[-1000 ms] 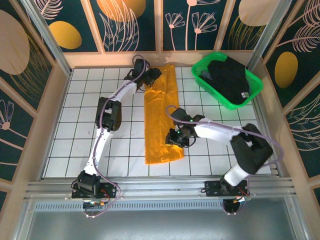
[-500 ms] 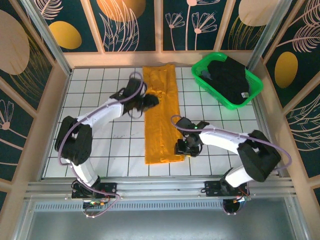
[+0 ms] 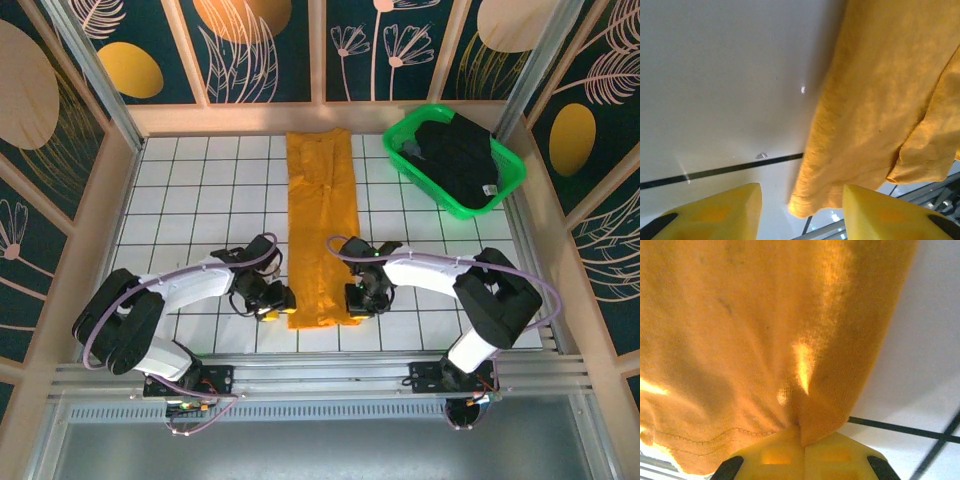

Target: Fold and stack the t-shirts

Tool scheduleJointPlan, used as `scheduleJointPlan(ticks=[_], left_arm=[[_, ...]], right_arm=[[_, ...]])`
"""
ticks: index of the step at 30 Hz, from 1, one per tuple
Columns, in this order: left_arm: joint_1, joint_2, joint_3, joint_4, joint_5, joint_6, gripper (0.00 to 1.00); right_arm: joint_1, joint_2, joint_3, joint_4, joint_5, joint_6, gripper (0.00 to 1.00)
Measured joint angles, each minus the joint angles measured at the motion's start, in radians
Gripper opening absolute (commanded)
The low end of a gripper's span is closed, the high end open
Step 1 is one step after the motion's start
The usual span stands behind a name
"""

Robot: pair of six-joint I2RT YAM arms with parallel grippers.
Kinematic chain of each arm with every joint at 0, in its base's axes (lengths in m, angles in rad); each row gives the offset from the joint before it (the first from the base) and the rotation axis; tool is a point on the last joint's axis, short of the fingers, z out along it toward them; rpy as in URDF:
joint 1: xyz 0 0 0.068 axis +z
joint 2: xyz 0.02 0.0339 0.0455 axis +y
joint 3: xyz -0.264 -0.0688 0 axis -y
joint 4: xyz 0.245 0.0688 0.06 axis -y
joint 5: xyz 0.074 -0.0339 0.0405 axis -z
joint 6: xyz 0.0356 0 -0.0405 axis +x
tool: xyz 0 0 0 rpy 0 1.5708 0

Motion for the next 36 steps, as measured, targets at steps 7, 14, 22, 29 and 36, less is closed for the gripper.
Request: scheduleJointPlan(ticks=[7, 14, 22, 29, 36], left_arm=[[-0.061, 0.038, -0.015, 0.051, 0.033, -0.051, 0.43], [-0.063, 0.078, 0.016, 0.016, 0.018, -0.050, 0.00], [-0.016, 0.023, 0.190, 0.045, -0.076, -0.077, 0.00], [0.160, 0.089, 0.402, 0.121, -0.098, -0.108, 0.00], [0.262, 0.356, 0.678, 0.190, -0.097, -0.090, 0.00]], right_arm=[[0.026, -0.018, -0.027, 0.030, -0.038, 0.012, 0.00], [0.036, -0.058, -0.057, 0.033, -0.060, 0.019, 0.00], [-0.111, -0.101, 0.114, -0.015, -0.035, 0.015, 0.00], [-0.275, 0.060, 0.480, -0.035, 0.021, -0.043, 0.00], [-0.386, 0.394, 0.869, -0.058, 0.051, -0.104, 0.00]])
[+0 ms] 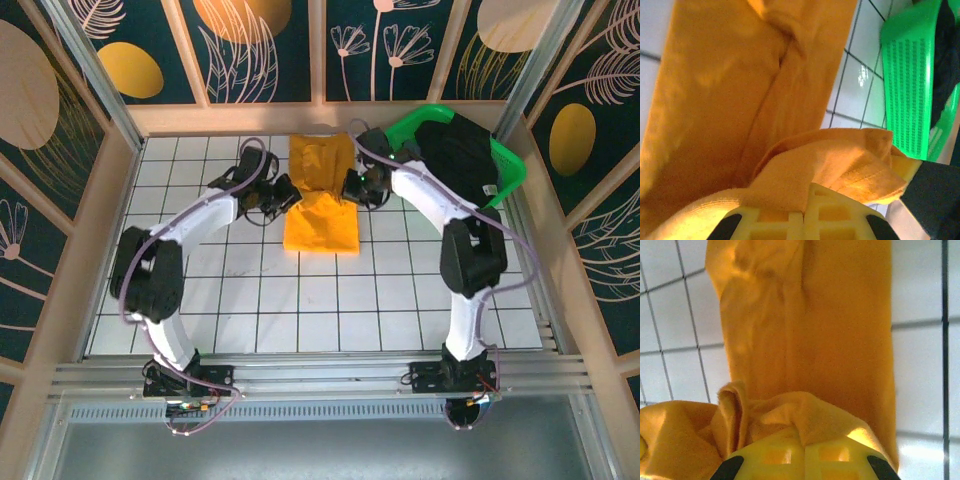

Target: Fold and stack the t-shirts

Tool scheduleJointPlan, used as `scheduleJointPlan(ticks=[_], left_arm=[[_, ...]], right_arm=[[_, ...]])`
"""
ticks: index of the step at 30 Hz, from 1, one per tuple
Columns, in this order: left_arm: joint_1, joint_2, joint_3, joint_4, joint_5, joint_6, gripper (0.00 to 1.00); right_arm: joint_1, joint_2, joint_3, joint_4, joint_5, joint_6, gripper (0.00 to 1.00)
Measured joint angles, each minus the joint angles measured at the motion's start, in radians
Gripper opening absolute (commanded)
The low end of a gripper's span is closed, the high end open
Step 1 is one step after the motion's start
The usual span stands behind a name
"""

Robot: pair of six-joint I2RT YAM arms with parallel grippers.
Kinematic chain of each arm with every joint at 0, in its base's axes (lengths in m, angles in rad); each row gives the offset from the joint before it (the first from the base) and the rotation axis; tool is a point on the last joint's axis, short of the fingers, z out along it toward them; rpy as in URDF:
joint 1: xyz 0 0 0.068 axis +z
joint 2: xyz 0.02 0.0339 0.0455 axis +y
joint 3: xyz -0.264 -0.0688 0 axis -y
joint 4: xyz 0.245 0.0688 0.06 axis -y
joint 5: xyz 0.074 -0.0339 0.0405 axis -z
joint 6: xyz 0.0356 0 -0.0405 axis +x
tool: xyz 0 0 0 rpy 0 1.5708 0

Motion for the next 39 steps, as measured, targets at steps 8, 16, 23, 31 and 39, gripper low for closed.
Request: scheduleJointPlan(ticks=[8, 16, 23, 31, 39], left_arm=[[0.076, 0.277, 0.216, 0.019, 0.000, 0.040, 0.46], [0.076, 0.185, 0.079, 0.101, -0.021, 0.063, 0.50], [0.073, -0.090, -0.352, 0.182, -0.013, -0.034, 0.46], [0.035, -0.045, -0.462, 0.274, 0.031, -0.156, 0.47], [0.002, 0.047, -0.391, 0.320, 0.043, -0.207, 0.17]], right_arm=[[-0.068, 0.283, 0.304, -0.012, -0.043, -0.054, 0.48], [-0.096, 0.177, 0.131, 0.033, -0.004, -0.066, 0.56], [-0.036, -0.169, -0.349, 0.152, 0.006, 0.001, 0.56], [-0.002, -0.158, -0.517, 0.240, -0.040, 0.062, 0.54], [-0.011, -0.060, -0.483, 0.286, -0.081, 0.103, 0.14]])
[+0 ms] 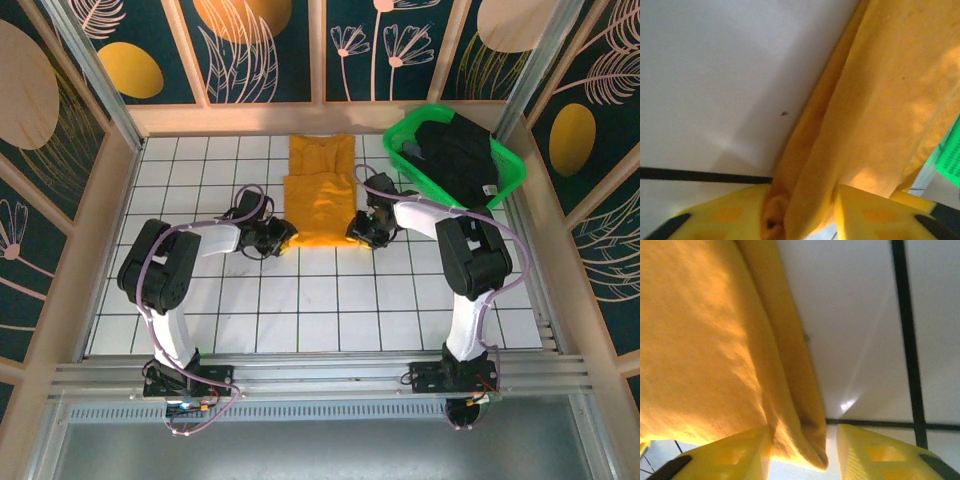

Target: Fold and stack the t-shirts

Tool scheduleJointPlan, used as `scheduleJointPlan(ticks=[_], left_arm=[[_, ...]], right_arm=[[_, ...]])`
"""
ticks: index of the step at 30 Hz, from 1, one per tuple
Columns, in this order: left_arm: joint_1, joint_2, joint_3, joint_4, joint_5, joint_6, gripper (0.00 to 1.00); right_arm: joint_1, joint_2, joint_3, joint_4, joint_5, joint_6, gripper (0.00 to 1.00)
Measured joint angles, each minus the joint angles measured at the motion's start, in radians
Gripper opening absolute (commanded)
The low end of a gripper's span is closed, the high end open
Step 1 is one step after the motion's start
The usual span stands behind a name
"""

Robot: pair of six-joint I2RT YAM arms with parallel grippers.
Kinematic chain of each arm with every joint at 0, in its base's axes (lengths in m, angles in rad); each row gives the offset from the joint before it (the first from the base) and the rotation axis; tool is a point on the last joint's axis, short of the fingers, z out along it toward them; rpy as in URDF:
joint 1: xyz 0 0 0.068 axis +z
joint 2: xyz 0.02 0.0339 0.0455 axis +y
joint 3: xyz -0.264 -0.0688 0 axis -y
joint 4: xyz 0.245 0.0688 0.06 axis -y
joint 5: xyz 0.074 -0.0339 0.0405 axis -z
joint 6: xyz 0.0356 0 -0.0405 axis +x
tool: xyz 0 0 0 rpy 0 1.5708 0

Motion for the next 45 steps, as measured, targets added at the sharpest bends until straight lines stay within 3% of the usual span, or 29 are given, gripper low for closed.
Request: scheduleJointPlan(ticks=[2, 3, 10, 16, 21, 25, 30, 37, 38, 40, 41, 42, 43, 45], left_arm=[[-0.006, 0.028, 0.025, 0.013, 0.002, -0.004, 0.01], [-0.009, 0.036, 0.034, 0.013, 0.002, -0.002, 0.00], [-0.012, -0.016, 0.013, -0.024, 0.011, 0.041, 0.00], [-0.030, -0.257, -0.108, -0.100, 0.061, 0.076, 0.00], [-0.033, -0.455, -0.098, -0.137, 0.062, 0.060, 0.00], [-0.024, -0.468, -0.012, -0.150, 0.054, 0.029, 0.00], [0.024, -0.349, 0.156, -0.138, 0.043, 0.006, 0.00], [0.090, -0.063, 0.383, -0.120, 0.036, 0.000, 0.00], [0.100, -0.023, 0.409, -0.116, 0.035, 0.000, 0.02], [0.115, 0.058, 0.463, -0.110, 0.034, 0.005, 0.17], [0.121, 0.108, 0.500, -0.106, 0.032, 0.009, 0.29], [0.126, 0.154, 0.544, -0.108, 0.027, 0.022, 0.37], [0.130, 0.195, 0.583, -0.106, 0.024, 0.031, 0.42], [0.135, 0.255, 0.648, -0.108, 0.012, 0.055, 0.47]], right_arm=[[0.002, 0.019, 0.008, 0.021, -0.011, 0.014, 0.00], [0.004, 0.021, 0.008, 0.024, -0.016, 0.015, 0.00], [0.021, -0.068, -0.105, 0.047, -0.020, 0.020, 0.00], [0.104, -0.286, -0.231, -0.037, -0.048, 0.030, 0.00], [0.098, -0.445, -0.202, -0.123, -0.052, 0.081, 0.00], [0.060, -0.460, -0.105, -0.166, -0.048, 0.128, 0.00], [-0.005, -0.368, 0.099, -0.188, -0.044, 0.167, 0.00], [-0.063, -0.021, 0.463, -0.187, -0.031, 0.166, 0.00], [-0.071, 0.034, 0.513, -0.187, -0.021, 0.165, 0.00], [-0.088, 0.133, 0.603, -0.188, -0.014, 0.162, 0.00], [-0.098, 0.184, 0.647, -0.188, -0.014, 0.156, 0.07], [-0.108, 0.229, 0.687, -0.193, -0.012, 0.150, 0.22], [-0.116, 0.266, 0.721, -0.197, -0.009, 0.146, 0.36], [-0.134, 0.324, 0.779, -0.203, 0.008, 0.118, 0.53]])
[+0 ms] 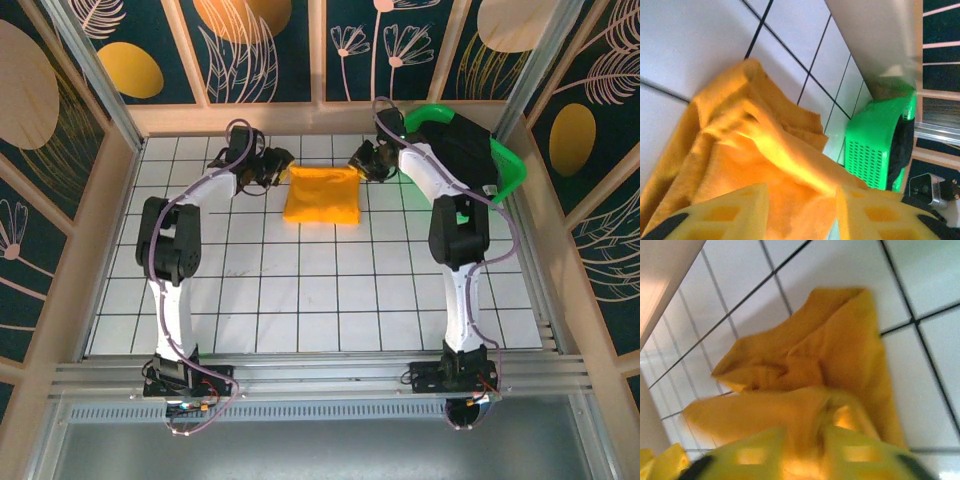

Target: Fold and stack the t-shirts

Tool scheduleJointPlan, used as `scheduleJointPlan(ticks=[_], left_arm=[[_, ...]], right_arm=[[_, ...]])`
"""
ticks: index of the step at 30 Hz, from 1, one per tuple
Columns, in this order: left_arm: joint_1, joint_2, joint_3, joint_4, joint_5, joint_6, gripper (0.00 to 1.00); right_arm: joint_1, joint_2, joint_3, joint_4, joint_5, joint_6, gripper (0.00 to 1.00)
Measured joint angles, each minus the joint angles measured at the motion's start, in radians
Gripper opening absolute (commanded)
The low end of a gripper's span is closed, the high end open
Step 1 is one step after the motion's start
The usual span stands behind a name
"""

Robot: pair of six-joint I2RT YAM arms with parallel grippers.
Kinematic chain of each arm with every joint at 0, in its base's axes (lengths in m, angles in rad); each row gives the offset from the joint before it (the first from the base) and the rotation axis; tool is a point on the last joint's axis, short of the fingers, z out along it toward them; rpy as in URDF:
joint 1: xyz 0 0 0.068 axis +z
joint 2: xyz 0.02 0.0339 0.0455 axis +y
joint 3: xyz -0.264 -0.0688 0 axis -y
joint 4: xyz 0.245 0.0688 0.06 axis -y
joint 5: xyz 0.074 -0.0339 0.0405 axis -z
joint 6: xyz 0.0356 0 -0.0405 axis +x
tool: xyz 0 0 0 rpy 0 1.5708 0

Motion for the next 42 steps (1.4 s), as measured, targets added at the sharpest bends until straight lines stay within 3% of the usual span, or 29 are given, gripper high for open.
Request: scheduleJointPlan(ticks=[3, 6, 10, 13, 17, 20, 24, 27, 28, 32, 37, 42], left_arm=[[0.004, -0.004, 0.003, -0.008, -0.024, 0.029, 0.48], [0.000, -0.103, -0.103, -0.011, -0.064, 0.047, 0.46], [-0.050, -0.322, -0.354, 0.023, -0.093, 0.001, 0.47], [-0.163, -0.420, -0.509, 0.109, -0.112, -0.095, 0.50], [-0.312, -0.386, -0.603, 0.235, -0.138, -0.252, 0.60], [-0.341, -0.298, -0.584, 0.304, -0.169, -0.338, 0.69], [-0.342, -0.175, -0.504, 0.341, -0.237, -0.408, 0.69], [-0.342, -0.101, -0.447, 0.378, -0.271, -0.454, 0.61], [-0.342, -0.076, -0.433, 0.386, -0.280, -0.474, 0.53], [-0.338, -0.019, -0.408, 0.386, -0.329, -0.515, 0.02], [-0.262, -0.038, -0.450, 0.420, -0.360, -0.514, 0.00], [-0.003, -0.087, -0.517, 0.439, -0.286, -0.365, 0.00]], right_arm=[[-0.014, 0.011, 0.034, -0.013, 0.030, -0.051, 0.59], [-0.013, -0.047, 0.000, 0.003, 0.051, -0.090, 0.61], [-0.004, -0.269, -0.257, 0.063, 0.065, -0.115, 0.61], [0.003, -0.475, -0.488, 0.107, 0.063, -0.117, 0.60], [0.011, -0.663, -0.735, 0.159, 0.055, -0.090, 0.60], [0.023, -0.728, -0.855, 0.169, 0.053, -0.064, 0.60], [0.032, -0.775, -0.928, 0.171, 0.054, -0.040, 0.60], [0.032, -0.805, -0.933, 0.172, 0.057, -0.034, 0.60], [0.032, -0.817, -0.933, 0.174, 0.058, -0.031, 0.60], [0.032, -0.843, -0.933, 0.174, 0.061, -0.031, 0.59], [0.029, -0.844, -0.932, 0.174, 0.061, -0.031, 0.59], [0.029, -0.843, -0.912, 0.174, 0.053, -0.031, 0.58]])
